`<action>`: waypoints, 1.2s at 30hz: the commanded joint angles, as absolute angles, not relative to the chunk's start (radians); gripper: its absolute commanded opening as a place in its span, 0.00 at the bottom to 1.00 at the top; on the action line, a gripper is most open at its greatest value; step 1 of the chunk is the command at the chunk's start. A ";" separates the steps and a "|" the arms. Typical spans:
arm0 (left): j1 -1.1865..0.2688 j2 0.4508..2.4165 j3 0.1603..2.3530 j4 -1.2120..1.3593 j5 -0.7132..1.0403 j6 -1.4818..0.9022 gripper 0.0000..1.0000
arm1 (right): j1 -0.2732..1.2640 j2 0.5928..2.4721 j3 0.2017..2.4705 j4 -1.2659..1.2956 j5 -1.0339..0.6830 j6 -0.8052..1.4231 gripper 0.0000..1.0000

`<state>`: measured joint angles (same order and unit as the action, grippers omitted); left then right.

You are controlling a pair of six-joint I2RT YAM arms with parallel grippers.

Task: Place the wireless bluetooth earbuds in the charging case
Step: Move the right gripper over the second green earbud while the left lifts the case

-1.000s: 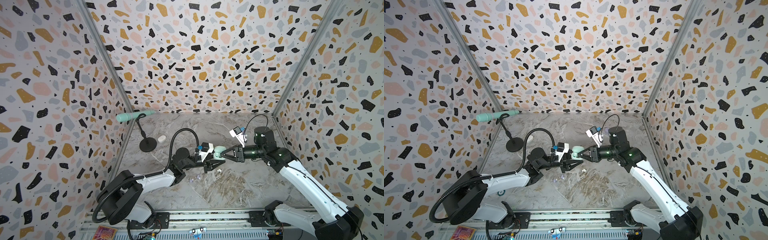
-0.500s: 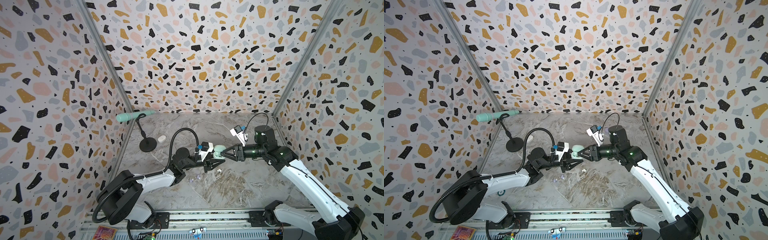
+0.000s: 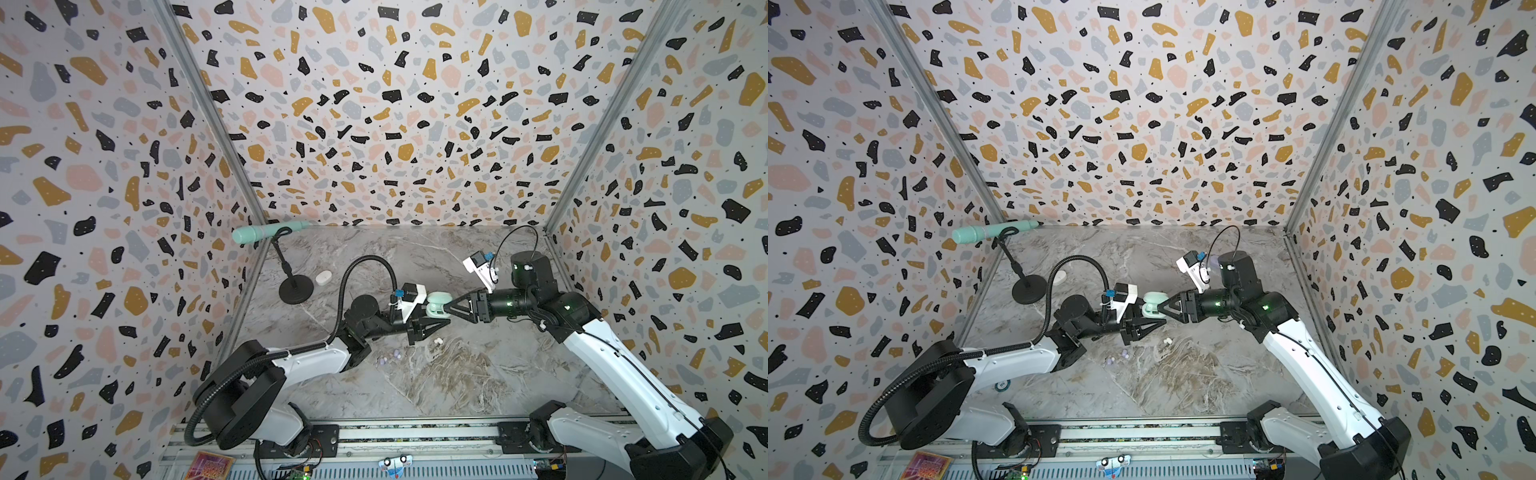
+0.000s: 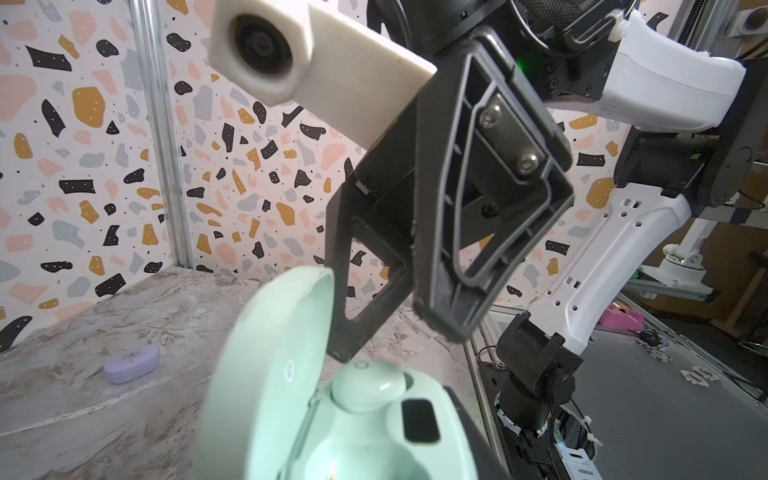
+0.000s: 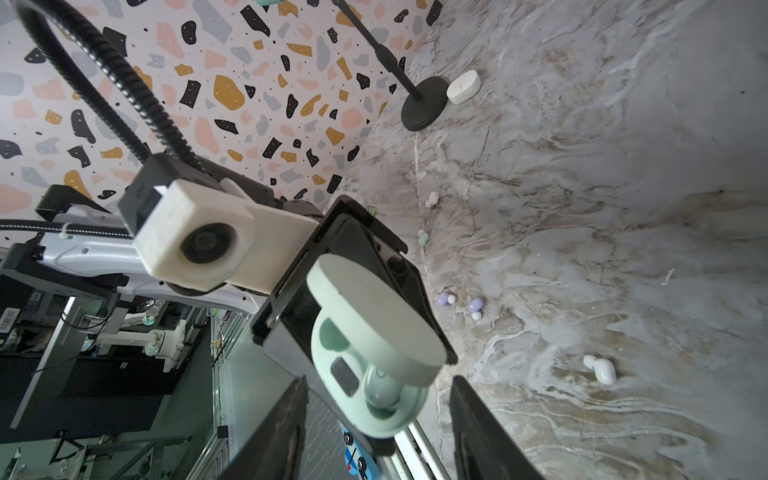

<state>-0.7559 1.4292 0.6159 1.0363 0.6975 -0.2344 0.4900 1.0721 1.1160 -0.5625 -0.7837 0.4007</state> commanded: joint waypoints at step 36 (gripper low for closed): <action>-0.176 1.424 0.796 0.822 0.728 -0.224 0.28 | 1.173 1.971 1.422 -0.195 0.081 0.242 0.57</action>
<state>-0.1844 1.3972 0.7670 0.7418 0.6991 -0.2230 1.1595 1.9240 1.3418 -0.1734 0.0174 0.2806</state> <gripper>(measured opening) 0.427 0.568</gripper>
